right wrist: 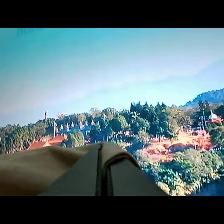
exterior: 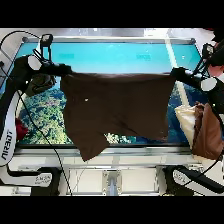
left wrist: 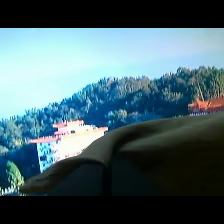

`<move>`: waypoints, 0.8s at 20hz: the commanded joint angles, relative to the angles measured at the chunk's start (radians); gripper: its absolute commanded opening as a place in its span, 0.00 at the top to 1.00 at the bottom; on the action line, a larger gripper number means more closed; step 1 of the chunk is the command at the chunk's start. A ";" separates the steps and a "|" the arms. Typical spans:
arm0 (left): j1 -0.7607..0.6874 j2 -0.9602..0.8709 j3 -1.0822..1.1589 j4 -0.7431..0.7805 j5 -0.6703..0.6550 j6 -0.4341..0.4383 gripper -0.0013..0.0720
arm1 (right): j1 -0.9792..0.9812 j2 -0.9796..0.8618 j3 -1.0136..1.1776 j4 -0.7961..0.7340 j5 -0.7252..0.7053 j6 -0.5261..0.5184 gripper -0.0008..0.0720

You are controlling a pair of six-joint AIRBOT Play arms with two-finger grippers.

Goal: Fold the shirts.

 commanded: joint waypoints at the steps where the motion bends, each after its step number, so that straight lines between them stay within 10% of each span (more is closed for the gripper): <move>1: 0.000 0.024 -0.084 -0.013 -0.154 0.012 0.96 | 0.013 0.006 -0.025 -0.026 0.132 0.000 0.95; 14: 0.000 0.023 -0.416 -0.046 -0.026 0.006 0.94 | 0.027 -0.011 -0.360 0.072 0.105 0.000 0.95; 16: 0.001 0.023 -0.412 -0.031 -0.025 0.006 0.38 | 0.026 -0.010 -0.359 0.074 0.150 0.000 0.81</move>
